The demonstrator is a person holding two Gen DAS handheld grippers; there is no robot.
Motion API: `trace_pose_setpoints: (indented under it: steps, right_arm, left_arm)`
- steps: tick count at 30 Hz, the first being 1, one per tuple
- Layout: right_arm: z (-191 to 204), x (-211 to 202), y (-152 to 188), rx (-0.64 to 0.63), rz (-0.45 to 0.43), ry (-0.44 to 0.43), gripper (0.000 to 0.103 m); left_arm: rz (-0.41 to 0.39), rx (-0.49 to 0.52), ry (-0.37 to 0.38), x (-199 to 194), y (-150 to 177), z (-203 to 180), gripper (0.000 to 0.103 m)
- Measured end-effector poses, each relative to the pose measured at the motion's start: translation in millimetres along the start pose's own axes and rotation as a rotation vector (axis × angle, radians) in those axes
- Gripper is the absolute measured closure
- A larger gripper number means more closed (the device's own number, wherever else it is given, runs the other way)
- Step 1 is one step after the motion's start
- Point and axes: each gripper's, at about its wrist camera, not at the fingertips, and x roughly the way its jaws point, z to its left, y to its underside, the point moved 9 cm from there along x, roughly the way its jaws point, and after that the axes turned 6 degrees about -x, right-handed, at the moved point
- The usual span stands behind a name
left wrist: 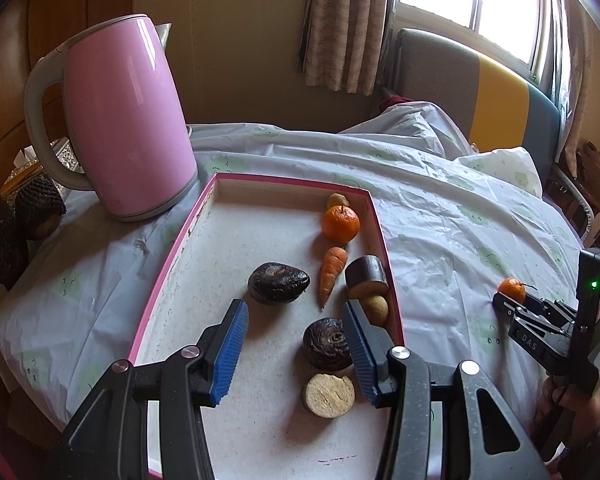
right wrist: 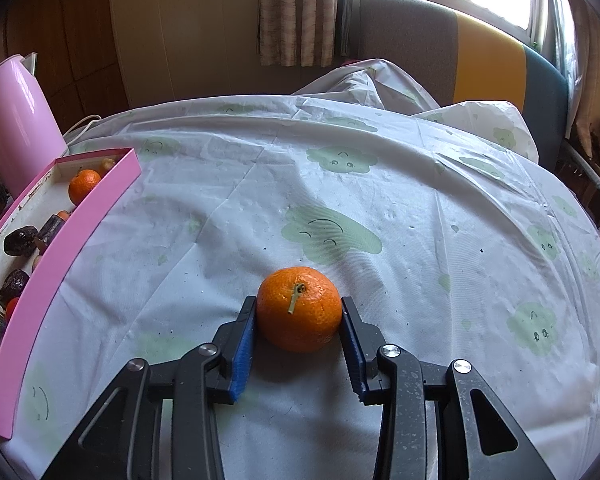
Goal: Organize fruits
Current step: 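Lift the tangerine with the right tool and release it in the tray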
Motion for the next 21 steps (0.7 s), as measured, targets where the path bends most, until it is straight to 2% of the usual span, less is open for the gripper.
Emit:
trace_pose_setpoints:
  steps: [7, 10, 13, 18, 21]
  right_arm:
    - [3.3, -6.8, -3.5, 0.011, 0.003, -0.018, 0.064]
    - [17.5, -16.4, -12.4, 0.009, -0.013, -0.069, 0.064]
    - [44.5, -26.3, -27.8, -0.017, -0.031, -0.149, 0.064]
    - [116.8, -38.3, -57.5, -0.127, -0.048, -0.316, 0.064]
    - [158.4, -36.9, -71.9, -0.193, -0.044, -0.362, 0.064]
  left_arm:
    - [0.007, -0.009, -0.001, 0.4, 6.8, 6.9, 0.053]
    - [0.013, -0.02, -0.004, 1.5, 9.6, 12.1, 0.053]
    - [0.013, -0.029, -0.012, 1.5, 11.2, 19.2, 0.053]
    - [0.006, -0.059, -0.041, -0.1, 11.5, 36.8, 0.053]
    - [-0.002, -0.084, -0.056, -3.1, 10.5, 46.1, 0.053]
